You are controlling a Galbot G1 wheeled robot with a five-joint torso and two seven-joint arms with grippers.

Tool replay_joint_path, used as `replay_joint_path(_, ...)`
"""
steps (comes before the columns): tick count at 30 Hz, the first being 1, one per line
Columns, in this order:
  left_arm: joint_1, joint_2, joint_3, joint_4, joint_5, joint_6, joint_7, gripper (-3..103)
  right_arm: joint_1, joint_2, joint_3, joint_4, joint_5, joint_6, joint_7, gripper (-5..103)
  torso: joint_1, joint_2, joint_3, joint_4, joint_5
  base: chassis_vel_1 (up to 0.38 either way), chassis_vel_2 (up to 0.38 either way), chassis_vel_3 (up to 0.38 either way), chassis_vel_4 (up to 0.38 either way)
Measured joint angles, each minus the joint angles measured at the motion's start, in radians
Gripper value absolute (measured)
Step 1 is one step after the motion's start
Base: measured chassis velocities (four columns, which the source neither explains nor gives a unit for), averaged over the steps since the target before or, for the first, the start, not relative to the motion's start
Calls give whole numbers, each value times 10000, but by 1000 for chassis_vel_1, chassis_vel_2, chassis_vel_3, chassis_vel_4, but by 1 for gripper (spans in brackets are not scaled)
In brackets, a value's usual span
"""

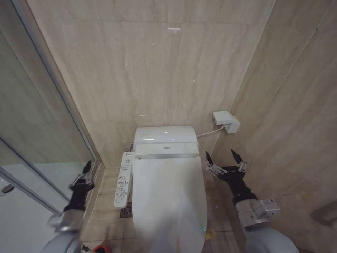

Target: Open the toilet lid, clean the toilet bowl with a toilet brush, close the toilet lid, and flush.

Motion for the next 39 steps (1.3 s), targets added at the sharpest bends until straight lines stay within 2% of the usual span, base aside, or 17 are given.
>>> replay_joint_path(1, 245, -97, -131, -219, 48, 213, -106, -3, 0, -1, 0, 0, 0, 0, 0, 100, 0, 0, 0, 0, -2, 0, 0, 0, 0)
replay_joint_path(2, 720, -269, -312, -634, 105, 680, -363, -3, 0, 0, -1, 0, 0, 0, 0, 100, 0, 0, 1, 5, -1, 0, 0, 0, 0)
replay_joint_path(3, 720, -269, -312, -634, 105, 680, -363, -3, 0, 0, -1, 0, 0, 0, 0, 100, 0, 0, 1, 5, -1, 0, 0, 0, 0)
replay_joint_path(4, 1086, -438, -429, -1039, 157, 1016, -553, -3, 0, -1, 0, 0, 0, 0, 0, 100, 0, 0, 1, 4, -2, 0, 0, 0, 0)
replay_joint_path(5, 1288, -539, -502, -1293, 222, 1200, -621, 23, 0, 0, 0, 0, -1, 0, 0, 100, 0, 0, 0, 3, -1, 0, 0, 0, 0)
replay_joint_path(6, 1584, -687, -600, -1731, 336, 1486, -669, 23, 0, 0, 0, 0, 0, 0, 0, 100, 0, 0, 0, 3, -2, 0, 0, 0, 0)
replay_joint_path(8, 1726, -758, -649, -1974, 386, 1622, -676, 23, 0, 0, -1, 0, 0, 0, 0, 100, 0, 0, 1, 2, -1, 0, 0, 0, 0)
replay_joint_path(11, 2214, -1043, -843, -3223, 650, 2163, -621, 23, 0, 0, 0, 0, 0, 0, 0, 100, 1, 0, 1, 1, 0, 0, 0, 0, 0)
replay_joint_path(12, 2288, -1096, -879, -3465, 711, 2256, -602, 50, 0, 0, 0, 0, 0, 0, 0, 100, 1, 0, 1, 0, 1, 0, 0, 0, 0)
replay_joint_path(15, 2510, -1258, -950, -4078, 828, 2452, -564, 50, 0, 0, 0, 0, 0, 0, 0, 100, 1, 0, 1, 0, 1, 0, 0, 0, 0)
replay_joint_path(18, 2570, -1306, -962, -4210, 871, 2457, -565, 50, 0, 0, -1, 0, 0, 0, 0, 100, 1, 0, 1, 0, 1, 0, 0, 0, 0)
replay_joint_path(19, 2695, -1414, -968, -4438, 936, 2440, -603, 77, 0, 0, 0, 0, 0, 0, 0, 100, 1, 0, 1, 1, -1, 0, 0, 0, 0)
replay_joint_path(26, 2992, -1736, -734, -4926, 1171, 2443, -816, 77, 0, 0, -1, 0, 0, 0, 0, 100, 1, 0, 1, 1, 0, 0, 0, 0, 0)
replay_joint_path(27, 3084, -1825, -617, -4964, 1288, 2451, -851, 99, 0, 0, 0, 1, 0, 0, 0, 100, 1, 0, 1, 2, 0, 0, 0, 0, 0)
replay_joint_path(33, 3359, -2095, -144, -4998, 1808, 2410, -896, 99, 0, 0, 0, 1, 0, 0, 0, 100, 1, 0, 1, 2, -1, 0, 0, 0, 0)
replay_joint_path(39, 3533, -2141, -27, -4983, 1877, 2405, -915, 100, 0, 0, 0, 0, 0, 0, 0, 100, 1, 0, 1, 2, -1, 0, 0, 0, 0)
